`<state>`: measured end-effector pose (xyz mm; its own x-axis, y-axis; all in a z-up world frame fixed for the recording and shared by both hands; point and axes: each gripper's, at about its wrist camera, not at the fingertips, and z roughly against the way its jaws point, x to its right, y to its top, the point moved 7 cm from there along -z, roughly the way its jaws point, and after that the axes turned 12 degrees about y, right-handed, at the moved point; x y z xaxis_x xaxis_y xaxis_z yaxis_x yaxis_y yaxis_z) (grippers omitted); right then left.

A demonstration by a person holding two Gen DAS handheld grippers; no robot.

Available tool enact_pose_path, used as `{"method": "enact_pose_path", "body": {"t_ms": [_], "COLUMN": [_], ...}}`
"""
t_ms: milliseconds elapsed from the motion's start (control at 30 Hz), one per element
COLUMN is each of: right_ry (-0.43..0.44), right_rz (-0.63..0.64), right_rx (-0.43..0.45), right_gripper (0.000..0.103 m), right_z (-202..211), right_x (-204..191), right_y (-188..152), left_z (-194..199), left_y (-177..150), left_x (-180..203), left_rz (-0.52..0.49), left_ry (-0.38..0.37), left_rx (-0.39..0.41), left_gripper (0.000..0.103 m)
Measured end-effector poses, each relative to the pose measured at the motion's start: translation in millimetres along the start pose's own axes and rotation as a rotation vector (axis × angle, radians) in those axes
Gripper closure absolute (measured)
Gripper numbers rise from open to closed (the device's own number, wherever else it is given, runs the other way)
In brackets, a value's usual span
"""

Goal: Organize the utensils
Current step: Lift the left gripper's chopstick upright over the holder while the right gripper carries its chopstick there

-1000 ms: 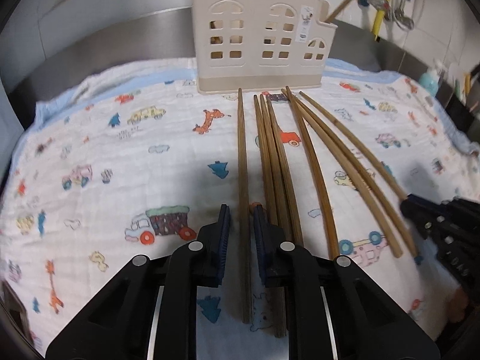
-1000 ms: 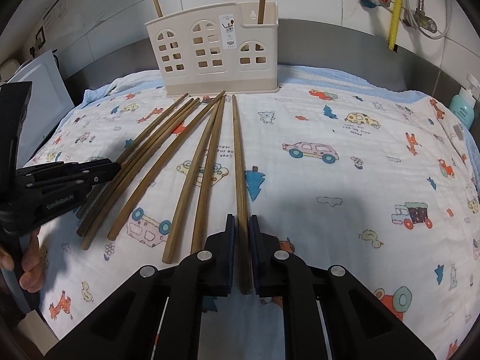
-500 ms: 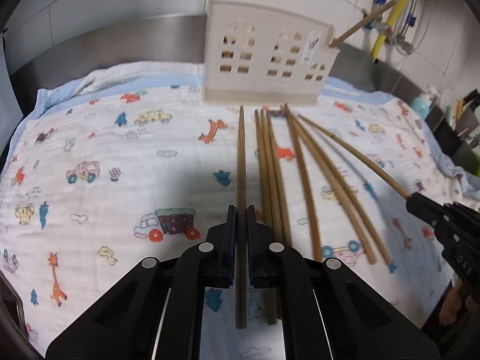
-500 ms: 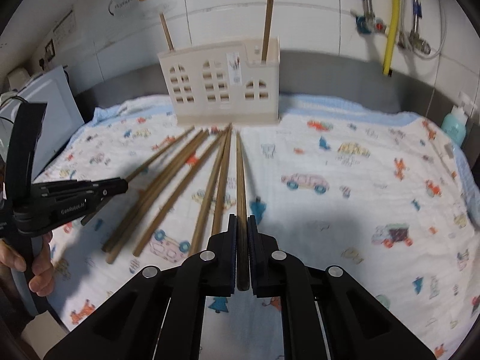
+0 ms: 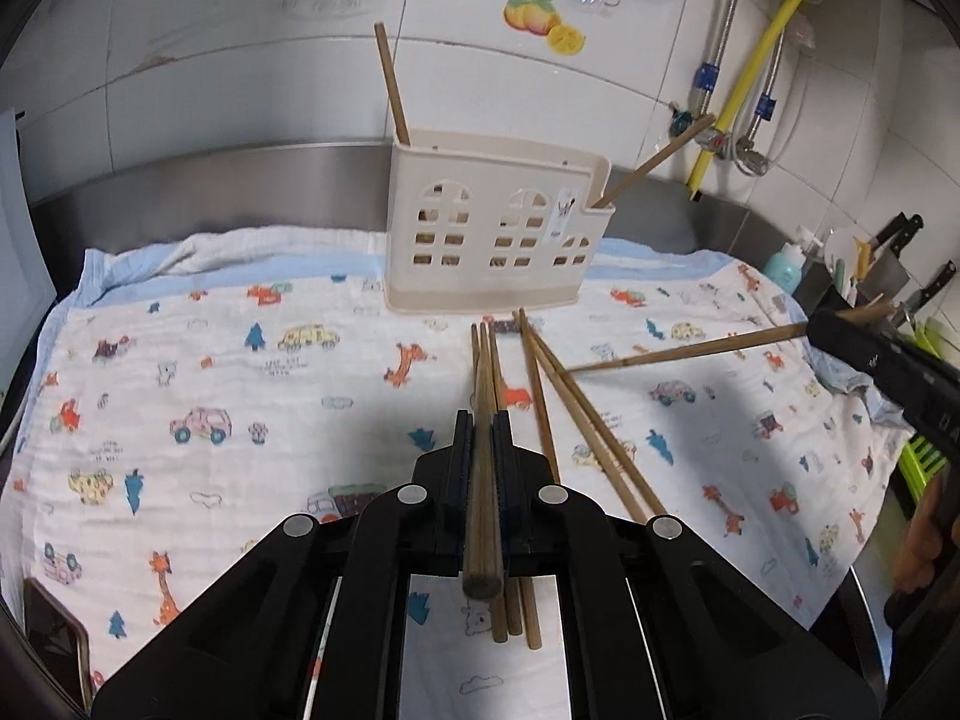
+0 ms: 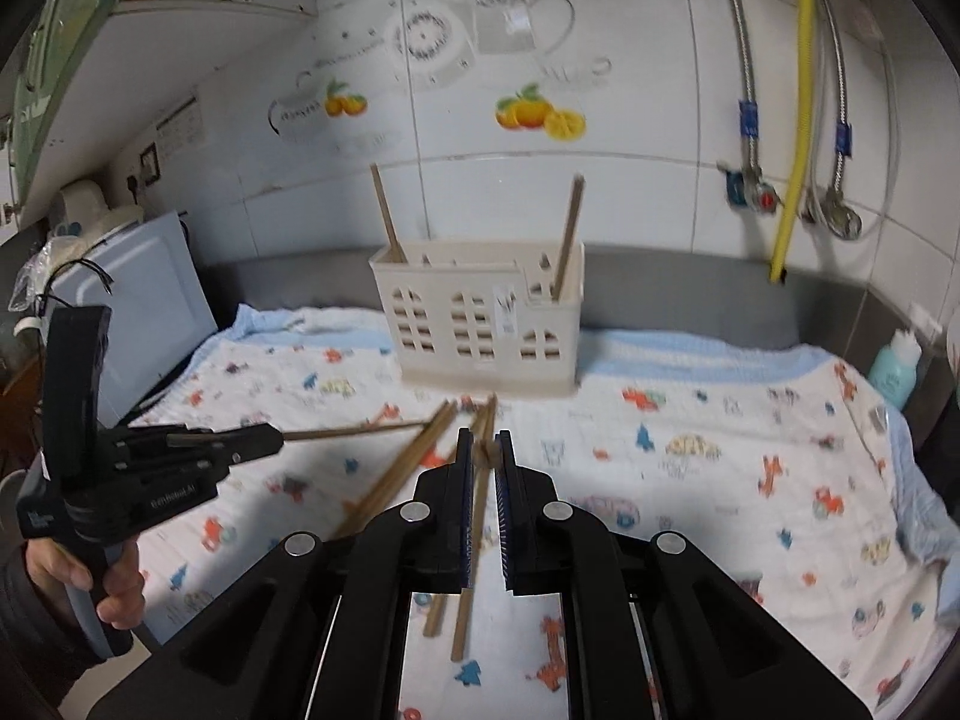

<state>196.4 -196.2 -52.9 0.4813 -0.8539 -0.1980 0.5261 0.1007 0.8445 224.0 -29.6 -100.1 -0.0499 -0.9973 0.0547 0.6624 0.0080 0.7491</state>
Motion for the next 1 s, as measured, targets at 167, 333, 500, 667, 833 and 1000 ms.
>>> {"method": "enact_pose_path", "body": {"t_ms": [167, 333, 500, 667, 833, 1000], "right_ry": [0.019, 0.039, 0.038, 0.034, -0.001, -0.017], "right_rz": [0.040, 0.062, 0.090, 0.126, 0.151, 0.147], "right_rx": [0.021, 0.047, 0.076, 0.084, 0.081, 0.052], "right_gripper": [0.096, 0.096, 0.096, 0.096, 0.096, 0.096], "right_z": [6, 14, 20, 26, 26, 14], "right_x": [-7, -7, -5, -3, 5, 17], "right_y": [27, 61, 101, 135, 158, 167], "left_z": [8, 16, 24, 40, 59, 72], "left_y": [17, 41, 71, 105, 149, 191], "left_x": [-1, 2, 7, 14, 19, 19], "left_rz": [-0.012, -0.044, -0.067, -0.099, -0.115, -0.116], "left_ry": [-0.009, -0.005, -0.016, -0.016, 0.013, 0.056], "left_rx": [0.024, 0.058, 0.096, 0.160, 0.256, 0.342], "left_gripper": [0.098, 0.098, 0.098, 0.098, 0.098, 0.098]}}
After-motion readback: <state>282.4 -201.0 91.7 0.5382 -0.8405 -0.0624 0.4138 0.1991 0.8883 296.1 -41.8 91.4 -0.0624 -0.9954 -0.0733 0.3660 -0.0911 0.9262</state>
